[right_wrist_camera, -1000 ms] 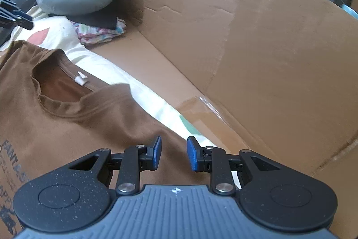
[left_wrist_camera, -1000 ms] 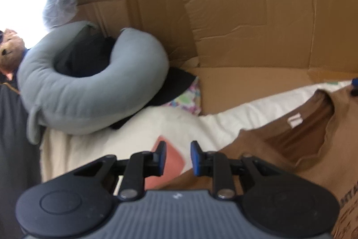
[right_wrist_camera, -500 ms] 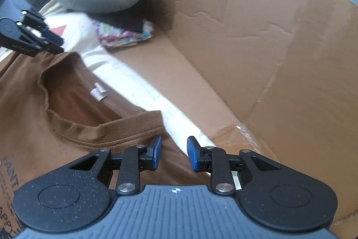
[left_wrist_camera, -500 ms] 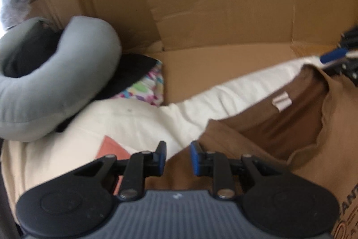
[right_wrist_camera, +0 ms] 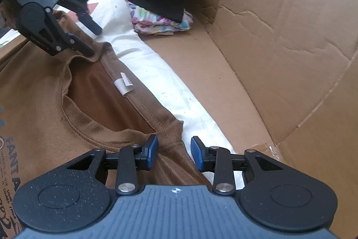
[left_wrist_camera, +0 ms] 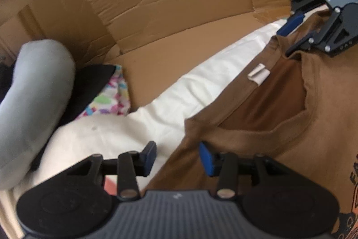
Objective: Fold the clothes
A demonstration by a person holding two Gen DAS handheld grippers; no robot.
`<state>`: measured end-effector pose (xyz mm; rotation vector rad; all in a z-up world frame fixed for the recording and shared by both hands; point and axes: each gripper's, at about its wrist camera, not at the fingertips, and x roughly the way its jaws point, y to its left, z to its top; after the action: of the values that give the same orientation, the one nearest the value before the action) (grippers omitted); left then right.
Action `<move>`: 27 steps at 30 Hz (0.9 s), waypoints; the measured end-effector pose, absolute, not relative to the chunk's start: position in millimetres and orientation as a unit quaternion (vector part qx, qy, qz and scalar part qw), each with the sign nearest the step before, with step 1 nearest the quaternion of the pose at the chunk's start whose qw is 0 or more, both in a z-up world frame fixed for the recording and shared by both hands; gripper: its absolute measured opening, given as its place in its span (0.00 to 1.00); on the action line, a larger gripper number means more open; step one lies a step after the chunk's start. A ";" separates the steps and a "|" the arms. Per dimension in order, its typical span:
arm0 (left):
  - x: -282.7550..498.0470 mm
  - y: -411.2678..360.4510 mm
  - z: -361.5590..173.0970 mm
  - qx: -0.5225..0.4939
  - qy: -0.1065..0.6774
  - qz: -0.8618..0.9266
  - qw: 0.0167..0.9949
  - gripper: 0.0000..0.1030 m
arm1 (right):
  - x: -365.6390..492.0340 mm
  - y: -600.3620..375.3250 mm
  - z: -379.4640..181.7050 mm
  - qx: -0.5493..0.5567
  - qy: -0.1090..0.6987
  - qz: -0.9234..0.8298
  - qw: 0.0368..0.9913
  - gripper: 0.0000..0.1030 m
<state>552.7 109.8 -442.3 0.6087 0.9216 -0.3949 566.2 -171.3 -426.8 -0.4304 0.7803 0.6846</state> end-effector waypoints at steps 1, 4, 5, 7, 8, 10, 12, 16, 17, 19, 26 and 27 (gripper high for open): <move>554.8 108.4 -443.1 0.286 0.437 -0.192 0.831 0.43 | 566.9 -171.0 -427.3 -0.204 0.370 0.327 0.845 0.37; 559.7 108.1 -444.4 0.273 0.446 -0.208 0.827 0.37 | 566.8 -176.7 -426.4 -0.193 0.378 0.333 0.842 0.37; 561.4 108.8 -444.5 0.264 0.450 -0.213 0.826 0.35 | 566.7 -179.0 -426.1 -0.190 0.380 0.336 0.841 0.37; 563.9 110.2 -445.7 0.243 0.460 -0.222 0.825 0.22 | 566.6 -181.1 -427.0 -0.184 0.382 0.338 0.840 0.37; 563.8 109.6 -446.9 0.243 0.462 -0.226 0.822 0.21 | 566.5 -182.1 -427.4 -0.180 0.383 0.339 0.840 0.36; 563.8 109.9 -447.9 0.236 0.466 -0.228 0.821 0.17 | 566.3 -184.2 -428.4 -0.174 0.385 0.341 0.840 0.31; 563.6 111.0 -447.8 0.228 0.468 -0.228 0.823 0.10 | 565.4 -183.6 -428.7 -0.175 0.383 0.342 0.840 0.21; 550.1 105.6 -440.2 0.272 0.415 -0.206 0.843 0.07 | 561.8 -180.8 -425.8 -0.189 0.366 0.330 0.849 0.07; 549.1 106.2 -437.2 0.269 0.409 -0.202 0.848 0.07 | 560.4 -181.5 -424.2 -0.191 0.359 0.325 0.853 0.06; 547.7 107.3 -432.3 0.268 0.398 -0.195 0.856 0.07 | 558.6 -183.4 -419.8 -0.192 0.346 0.315 0.863 0.06; 554.3 108.0 -433.2 0.251 0.390 -0.168 0.870 0.07 | 560.0 -180.1 -418.2 -0.207 0.335 0.290 0.872 0.05; 556.3 108.2 -434.8 0.247 0.391 -0.163 0.871 0.07 | 561.1 -178.9 -420.2 -0.206 0.337 0.285 0.873 0.05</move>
<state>556.3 108.2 -434.8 0.5171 0.8184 -0.3410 561.1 -178.9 -420.2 -0.4310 0.7039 0.5950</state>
